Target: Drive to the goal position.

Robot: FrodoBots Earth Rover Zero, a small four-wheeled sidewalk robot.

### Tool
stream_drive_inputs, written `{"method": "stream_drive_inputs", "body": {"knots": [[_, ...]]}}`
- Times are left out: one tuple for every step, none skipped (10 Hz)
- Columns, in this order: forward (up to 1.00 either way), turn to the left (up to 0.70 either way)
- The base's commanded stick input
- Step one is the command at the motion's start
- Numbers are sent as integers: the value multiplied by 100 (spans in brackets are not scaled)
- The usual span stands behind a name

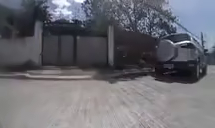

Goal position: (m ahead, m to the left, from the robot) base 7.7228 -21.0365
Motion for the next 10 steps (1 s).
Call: {"method": "stream_drive_inputs", "body": {"knots": [[0, -85], [0, -85], [0, -85], [0, -85], [0, -85], [0, -85], [0, -85], [0, -85], [0, -85], [0, -85]]}}
